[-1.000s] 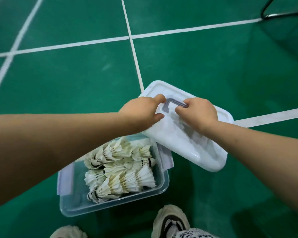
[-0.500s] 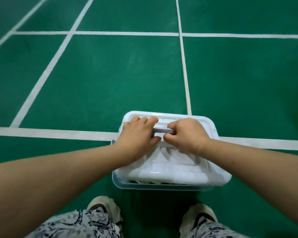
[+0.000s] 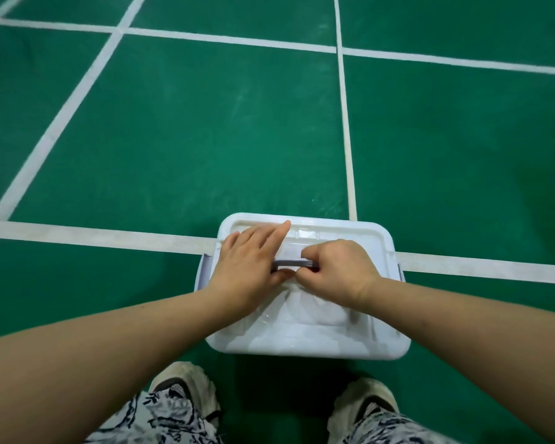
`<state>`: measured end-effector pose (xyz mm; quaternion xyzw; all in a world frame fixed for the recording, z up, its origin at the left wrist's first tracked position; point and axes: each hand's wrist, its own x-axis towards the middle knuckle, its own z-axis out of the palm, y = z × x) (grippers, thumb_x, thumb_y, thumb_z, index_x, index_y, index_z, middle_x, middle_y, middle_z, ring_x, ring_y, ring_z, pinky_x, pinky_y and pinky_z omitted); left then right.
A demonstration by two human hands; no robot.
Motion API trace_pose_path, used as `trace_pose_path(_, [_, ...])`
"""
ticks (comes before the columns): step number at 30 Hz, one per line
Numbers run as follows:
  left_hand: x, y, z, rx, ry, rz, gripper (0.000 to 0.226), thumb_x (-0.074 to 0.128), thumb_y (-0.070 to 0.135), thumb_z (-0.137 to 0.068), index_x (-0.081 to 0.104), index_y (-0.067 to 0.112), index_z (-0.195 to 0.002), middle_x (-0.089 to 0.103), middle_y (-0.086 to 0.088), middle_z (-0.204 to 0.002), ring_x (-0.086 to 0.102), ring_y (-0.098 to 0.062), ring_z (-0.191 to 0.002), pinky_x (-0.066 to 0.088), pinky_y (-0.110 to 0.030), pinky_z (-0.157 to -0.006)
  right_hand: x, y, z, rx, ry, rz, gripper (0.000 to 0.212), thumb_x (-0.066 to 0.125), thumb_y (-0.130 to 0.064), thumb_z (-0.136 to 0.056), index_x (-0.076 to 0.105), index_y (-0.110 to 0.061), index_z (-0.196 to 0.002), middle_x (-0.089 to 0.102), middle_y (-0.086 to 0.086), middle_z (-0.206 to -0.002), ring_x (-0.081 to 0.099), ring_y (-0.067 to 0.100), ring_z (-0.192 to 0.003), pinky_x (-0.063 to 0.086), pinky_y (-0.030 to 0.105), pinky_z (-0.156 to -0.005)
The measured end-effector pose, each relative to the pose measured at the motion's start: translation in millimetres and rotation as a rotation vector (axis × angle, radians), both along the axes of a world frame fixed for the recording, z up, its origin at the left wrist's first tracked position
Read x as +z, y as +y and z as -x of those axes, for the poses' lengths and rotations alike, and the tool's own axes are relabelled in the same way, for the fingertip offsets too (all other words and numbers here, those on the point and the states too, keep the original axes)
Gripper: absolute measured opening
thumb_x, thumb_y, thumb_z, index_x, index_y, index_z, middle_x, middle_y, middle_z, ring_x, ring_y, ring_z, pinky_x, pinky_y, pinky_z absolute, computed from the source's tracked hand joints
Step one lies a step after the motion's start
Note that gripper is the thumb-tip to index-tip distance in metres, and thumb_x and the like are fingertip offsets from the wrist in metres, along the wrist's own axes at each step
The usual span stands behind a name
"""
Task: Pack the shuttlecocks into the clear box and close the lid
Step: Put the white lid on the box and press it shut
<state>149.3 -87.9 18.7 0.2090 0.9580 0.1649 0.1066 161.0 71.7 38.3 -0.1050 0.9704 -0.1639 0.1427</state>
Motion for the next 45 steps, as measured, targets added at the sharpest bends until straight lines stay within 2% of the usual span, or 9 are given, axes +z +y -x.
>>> trace_pose_path(7, [-16, -9, 5, 0.018, 0.051, -0.004, 0.075, 0.034, 0.060, -0.076, 0.038, 0.021, -0.140, 0.052, -0.002, -0.135, 0.047, -0.025, -0.125, 0.033, -0.041, -0.103, -4, -4, 10, 0.075, -0.019, -0.036, 0.039, 0.047, -0.037, -0.086, 0.033, -0.019, -0.054, 0.042, -0.001, -0.057, 0.043, 0.026, -0.067, 0.023, 0.028, -0.047])
trace_pose_path(12, [-26, -10, 3, 0.012, 0.118, 0.021, 0.073, 0.034, 0.058, -0.076, 0.049, 0.013, -0.132, 0.063, -0.006, -0.120, 0.059, -0.027, -0.110, 0.045, -0.041, -0.092, -9, 1, 16, 0.142, -0.009, -0.106, 0.029, 0.041, -0.033, -0.090, 0.032, -0.020, -0.065, 0.059, 0.009, -0.079, 0.047, 0.030, -0.073, 0.029, 0.032, -0.059])
trace_pose_path(18, [-31, -13, -1, 0.046, 0.303, 0.038, 0.053, 0.040, 0.048, -0.075, 0.047, 0.019, -0.119, 0.068, -0.003, -0.106, 0.061, -0.023, -0.095, 0.034, -0.033, -0.084, -39, 19, 6, 0.189, 0.371, -0.371, 0.025, 0.038, -0.040, -0.082, 0.048, -0.017, -0.076, 0.056, 0.003, -0.074, 0.053, 0.026, -0.068, 0.029, 0.035, -0.066])
trace_pose_path(23, [-27, -21, -1, 0.441, 0.160, 0.033, 0.071, 0.047, 0.059, -0.081, 0.035, 0.018, -0.137, 0.045, -0.008, -0.138, 0.044, -0.028, -0.123, 0.034, -0.044, -0.099, -37, 36, -9, 0.078, 0.457, -0.419, 0.034, 0.037, -0.045, -0.078, 0.048, -0.017, -0.096, 0.059, 0.004, -0.088, 0.048, 0.024, -0.078, 0.025, 0.035, -0.071])
trace_pose_path(27, [-23, -23, -1, 0.726, -0.080, 0.007, 0.095, 0.045, 0.072, -0.074, 0.008, 0.021, -0.146, 0.018, -0.009, -0.153, 0.025, -0.032, -0.136, 0.027, -0.049, -0.105, -34, 56, -26, -0.176, 0.302, -0.421, 0.050, 0.034, -0.054, -0.082, 0.045, -0.016, -0.112, 0.056, 0.010, -0.112, 0.046, 0.029, -0.100, 0.026, 0.039, -0.083])
trace_pose_path(32, [-25, -30, -1, 1.110, -0.382, -0.242, 0.097, 0.044, 0.076, -0.072, 0.017, 0.015, -0.143, 0.034, -0.019, -0.142, 0.046, -0.040, -0.120, 0.041, -0.045, -0.088, -25, 69, -42, -0.721, -0.124, -0.250, 0.099, 0.039, -0.076, -0.076, 0.008, -0.016, -0.147, 0.013, 0.007, -0.156, 0.013, 0.031, -0.144, 0.019, 0.048, -0.112])
trace_pose_path(36, [-27, -31, 0, 1.138, -0.429, -0.190, 0.081, 0.037, 0.079, -0.073, 0.054, 0.007, -0.106, 0.060, -0.015, -0.108, 0.056, -0.032, -0.094, 0.041, -0.034, -0.072, -21, 69, -40, -0.887, -0.255, -0.122, 0.105, 0.042, -0.079, -0.072, 0.011, -0.014, -0.147, 0.024, 0.005, -0.155, 0.015, 0.027, -0.144, 0.023, 0.051, -0.109])
trace_pose_path(41, [-24, -29, -1, 1.047, -0.192, -0.120, 0.057, 0.038, 0.067, -0.082, 0.046, 0.011, -0.087, 0.058, -0.010, -0.089, 0.052, -0.029, -0.077, 0.038, -0.032, -0.063, -21, 72, -35, -0.893, -0.389, -0.104, 0.084, 0.039, -0.080, -0.072, 0.043, -0.019, -0.130, 0.053, 0.008, -0.130, 0.041, 0.031, -0.126, 0.034, 0.046, -0.097])
trace_pose_path(45, [-24, -27, -2, 0.975, -0.137, -0.095, 0.051, 0.035, 0.062, -0.087, 0.044, 0.012, -0.083, 0.053, -0.008, -0.082, 0.049, -0.028, -0.074, 0.035, -0.031, -0.060, -21, 75, -30, -0.928, -0.400, -0.061, 0.080, 0.047, -0.077, -0.071, 0.040, -0.013, -0.119, 0.056, 0.009, -0.122, 0.050, 0.033, -0.116, 0.040, 0.043, -0.094])
